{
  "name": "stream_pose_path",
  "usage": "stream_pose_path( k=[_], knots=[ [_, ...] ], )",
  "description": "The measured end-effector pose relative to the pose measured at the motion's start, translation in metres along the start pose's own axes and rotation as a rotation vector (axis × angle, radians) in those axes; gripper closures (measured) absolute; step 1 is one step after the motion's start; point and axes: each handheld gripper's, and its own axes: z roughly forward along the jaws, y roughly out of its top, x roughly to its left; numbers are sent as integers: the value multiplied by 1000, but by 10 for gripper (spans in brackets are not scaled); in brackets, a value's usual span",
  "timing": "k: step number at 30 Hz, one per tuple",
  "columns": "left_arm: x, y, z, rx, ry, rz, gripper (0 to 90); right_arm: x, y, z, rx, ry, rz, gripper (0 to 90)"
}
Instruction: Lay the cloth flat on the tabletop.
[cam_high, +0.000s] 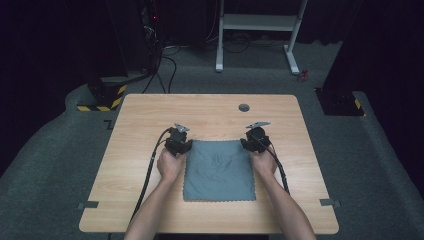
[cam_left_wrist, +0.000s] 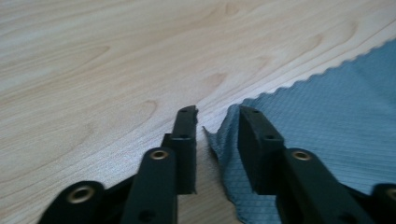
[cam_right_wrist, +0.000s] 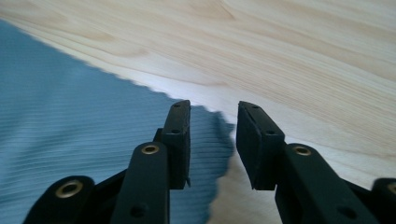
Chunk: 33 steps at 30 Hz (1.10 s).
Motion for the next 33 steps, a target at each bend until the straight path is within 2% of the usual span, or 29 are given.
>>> stream_pose_path(
  k=[2, 5, 6, 8, 10, 11, 13, 15, 16, 17, 19, 23, 26, 28, 31, 33],
  knots=[
    [-4, -4, -9, -30, -60, -3, 600, 8, -4, -12, -40, 41, -20, 663],
    [-17, -12, -20, -20, -103, 78, 553, 24, -15, -24, -57, 121, -79, 694],
    [-20, -16, -22, -18, -126, 93, 547, 30, -20, -26, -55, 140, -94, 696],
    [-26, -21, -24, 2, -183, 91, 536, 39, -28, -25, -40, 149, -132, 696],
    [-33, -27, -25, 0, -217, 105, 514, 45, -34, -23, -32, 146, -147, 686],
    [-37, -30, -25, 5, -228, 116, 505, 48, -36, -22, -32, 153, -138, 678],
    [-44, -35, -25, 15, -235, 145, 489, 53, -39, -20, -40, 170, -134, 657],
    [-48, -40, -24, 35, -212, 182, 480, 59, -41, -19, -40, 168, -160, 633],
    [-48, -43, -25, 26, -204, 193, 480, 62, -42, -18, -33, 162, -175, 623],
    [-47, -45, -27, 25, -194, 193, 478, 64, -43, -17, -26, 149, -197, 612],
    [-42, -49, -31, 26, -175, 194, 475, 65, -45, -17, -31, 134, -209, 581],
    [-30, -59, -41, 29, -157, 169, 466, 57, -53, -24, -27, 120, -190, 535],
    [-25, -65, -52, 38, -139, 172, 467, 51, -60, -36, -21, 104, -173, 530],
    [-27, -71, -62, 21, -156, 178, 466, 49, -67, -48, -43, 114, -169, 535],
    [-38, -81, -80, 4, -180, 228, 460, 51, -84, -68, -74, 141, -178, 559],
    [-46, -85, -88, 10, -194, 267, 458, 55, -97, -79, -82, 166, -183, 576]
  ],
)
